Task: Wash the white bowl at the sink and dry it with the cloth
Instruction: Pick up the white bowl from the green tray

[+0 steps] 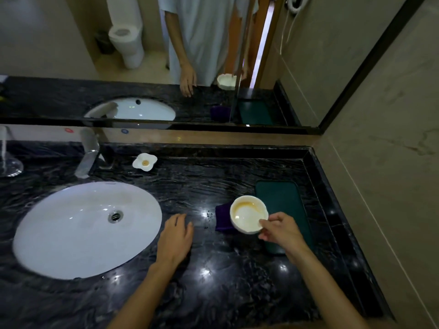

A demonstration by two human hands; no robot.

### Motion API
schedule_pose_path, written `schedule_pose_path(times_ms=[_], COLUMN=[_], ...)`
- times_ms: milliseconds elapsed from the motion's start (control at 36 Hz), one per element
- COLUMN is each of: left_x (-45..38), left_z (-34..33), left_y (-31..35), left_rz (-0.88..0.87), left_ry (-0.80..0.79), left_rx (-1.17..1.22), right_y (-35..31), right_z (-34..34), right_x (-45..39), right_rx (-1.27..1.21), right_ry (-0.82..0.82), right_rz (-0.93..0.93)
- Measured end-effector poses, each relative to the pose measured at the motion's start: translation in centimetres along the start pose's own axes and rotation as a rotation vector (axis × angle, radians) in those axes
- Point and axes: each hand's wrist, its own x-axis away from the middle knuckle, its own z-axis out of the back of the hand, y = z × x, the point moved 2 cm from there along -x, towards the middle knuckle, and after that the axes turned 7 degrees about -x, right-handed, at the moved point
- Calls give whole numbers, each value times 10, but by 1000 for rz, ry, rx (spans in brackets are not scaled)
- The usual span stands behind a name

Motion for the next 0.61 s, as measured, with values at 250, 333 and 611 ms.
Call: schedule_pose_path(times_ms=[250, 333, 611], left_x=[20, 29, 52], left_z=[20, 28, 72], left_y=[-17, -26, -69], left_rz=[283, 409, 419], left_ry=[-224, -267, -376], left_rx=[656, 942, 1419], right_y=[4, 4, 2], right_z=[-65, -83, -152], right_x=[34, 43, 67], right_rx=[94, 122, 166], right_ry=[-207, -248, -371], right_rz=[26, 36, 23])
